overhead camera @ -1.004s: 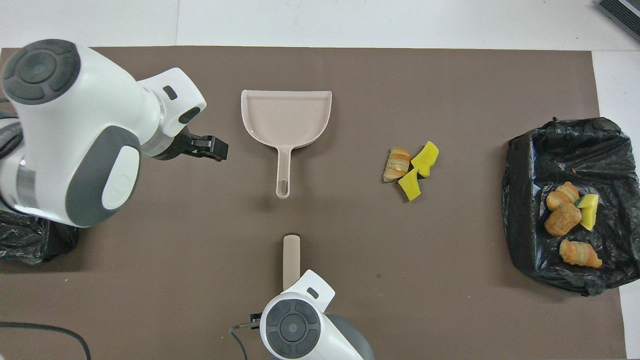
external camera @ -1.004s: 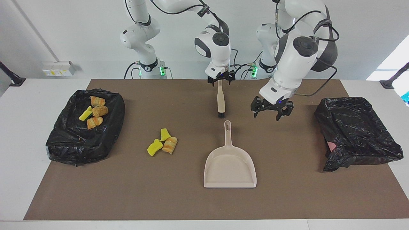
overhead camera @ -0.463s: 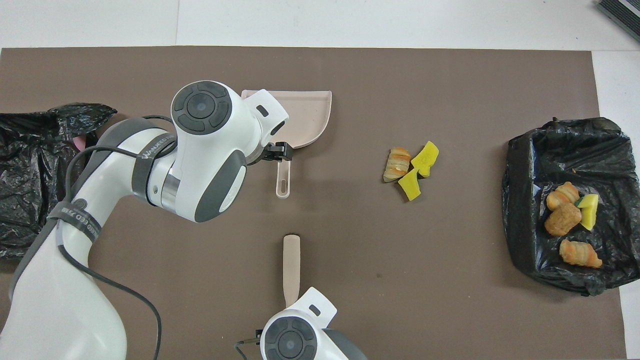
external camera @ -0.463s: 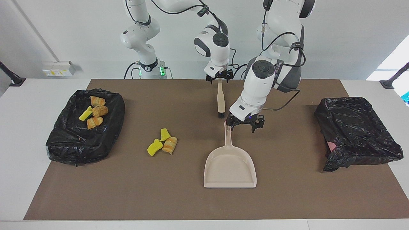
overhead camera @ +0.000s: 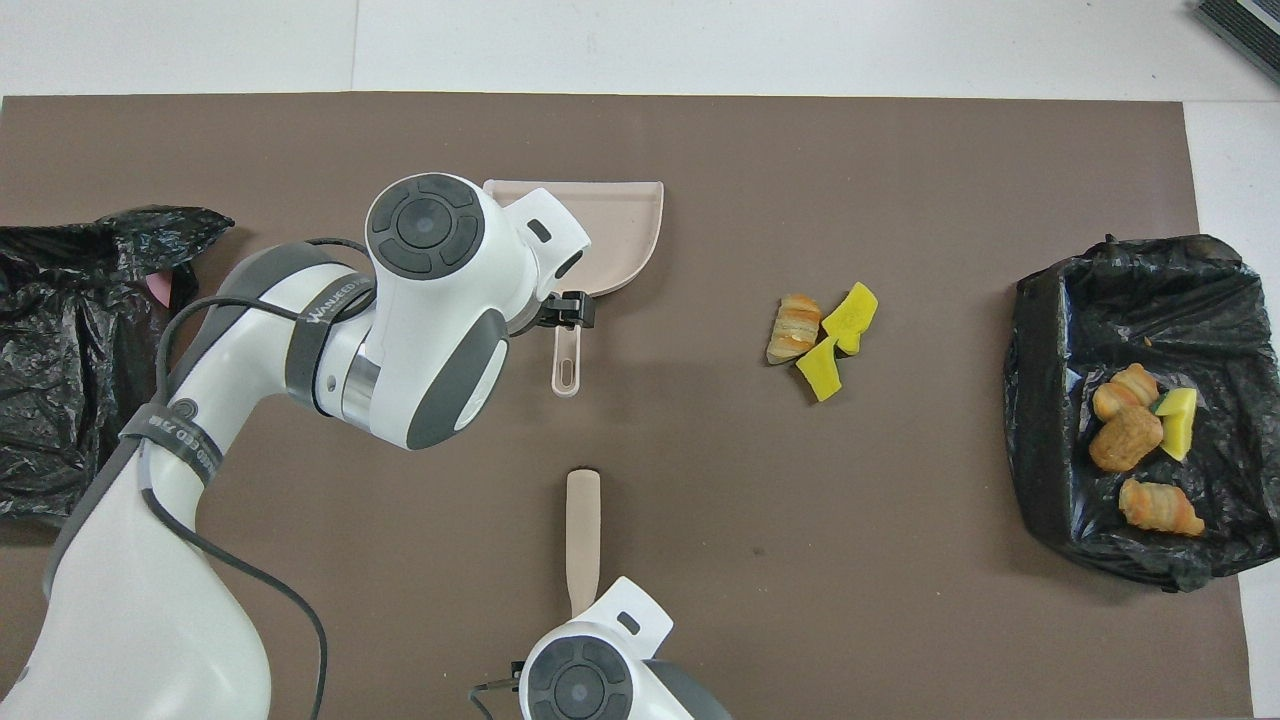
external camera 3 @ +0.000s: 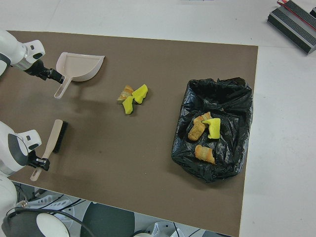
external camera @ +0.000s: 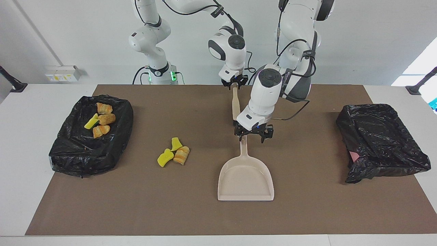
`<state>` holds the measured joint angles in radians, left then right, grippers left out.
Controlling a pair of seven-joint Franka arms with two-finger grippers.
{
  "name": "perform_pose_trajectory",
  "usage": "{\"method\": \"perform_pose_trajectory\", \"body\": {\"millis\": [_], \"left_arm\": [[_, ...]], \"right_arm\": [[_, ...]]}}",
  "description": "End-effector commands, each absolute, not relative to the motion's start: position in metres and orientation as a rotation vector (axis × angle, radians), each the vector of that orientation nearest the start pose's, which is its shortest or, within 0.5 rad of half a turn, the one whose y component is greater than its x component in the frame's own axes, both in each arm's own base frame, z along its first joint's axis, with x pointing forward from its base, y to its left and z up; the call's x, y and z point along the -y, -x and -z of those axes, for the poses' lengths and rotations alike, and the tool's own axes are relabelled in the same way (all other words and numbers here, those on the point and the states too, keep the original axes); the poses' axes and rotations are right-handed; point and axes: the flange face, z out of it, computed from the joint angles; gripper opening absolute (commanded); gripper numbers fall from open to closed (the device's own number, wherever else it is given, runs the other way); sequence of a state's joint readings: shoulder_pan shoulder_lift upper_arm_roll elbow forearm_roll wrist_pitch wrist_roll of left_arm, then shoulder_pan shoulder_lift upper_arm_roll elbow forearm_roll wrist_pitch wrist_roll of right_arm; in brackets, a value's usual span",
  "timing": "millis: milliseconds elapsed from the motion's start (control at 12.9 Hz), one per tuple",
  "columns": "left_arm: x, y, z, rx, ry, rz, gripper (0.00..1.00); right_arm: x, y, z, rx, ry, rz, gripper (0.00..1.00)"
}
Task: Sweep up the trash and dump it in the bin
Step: 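Grasp the dustpan handle with the left gripper while the right gripper grasps the brush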
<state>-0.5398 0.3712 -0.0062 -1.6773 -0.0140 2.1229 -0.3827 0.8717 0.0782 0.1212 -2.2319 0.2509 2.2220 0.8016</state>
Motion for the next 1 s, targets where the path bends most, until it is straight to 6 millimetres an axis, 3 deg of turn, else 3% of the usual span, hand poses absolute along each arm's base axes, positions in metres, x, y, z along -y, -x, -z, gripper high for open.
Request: {"method": "perform_pose_trajectory", "body": {"millis": [0, 77, 232, 309, 386, 463, 541, 618, 927], "left_arm": [[0.362, -0.564, -0.371, -0.209, 3.154, 0.131, 1.0], [0.364, -0.564, -0.368, -0.201, 3.147, 0.137, 1.0], [0.363, -0.562, -0.367, -0.163, 3.141, 0.115, 0.96], [0.367, -0.557, -0.364, -0.15, 3.136, 0.096, 0.67], [0.368, -0.552, -0.358, -0.159, 3.131, 0.079, 0.44], [0.366, -0.548, -0.354, -0.162, 3.123, 0.061, 0.36], [0.368, -0.546, -0.355, -0.168, 3.12, 0.053, 0.14], [0.369, -0.546, -0.356, -0.171, 3.121, 0.057, 0.0], [0.356, -0.558, -0.384, -0.162, 3.126, 0.101, 0.0]], "right_arm": [[-0.438, -0.279, -0.332, 0.002, 3.044, -0.311, 0.14], [-0.437, -0.282, -0.331, 0.013, 3.045, -0.312, 0.05], [-0.441, -0.288, -0.336, -0.01, 3.046, -0.325, 0.0], [-0.438, -0.286, -0.338, 0.011, 3.06, -0.348, 0.0], [-0.436, -0.285, -0.343, 0.032, 3.079, -0.359, 0.0], [-0.429, -0.285, -0.356, 0.033, 3.089, -0.374, 0.0], [-0.417, -0.288, -0.373, 0.026, 3.099, -0.373, 0.0], [-0.403, -0.293, -0.39, 0.031, 3.113, -0.362, 0.0], [-0.349, -0.311, -0.442, 0.005, 3.163, -0.322, 0.0]]}}
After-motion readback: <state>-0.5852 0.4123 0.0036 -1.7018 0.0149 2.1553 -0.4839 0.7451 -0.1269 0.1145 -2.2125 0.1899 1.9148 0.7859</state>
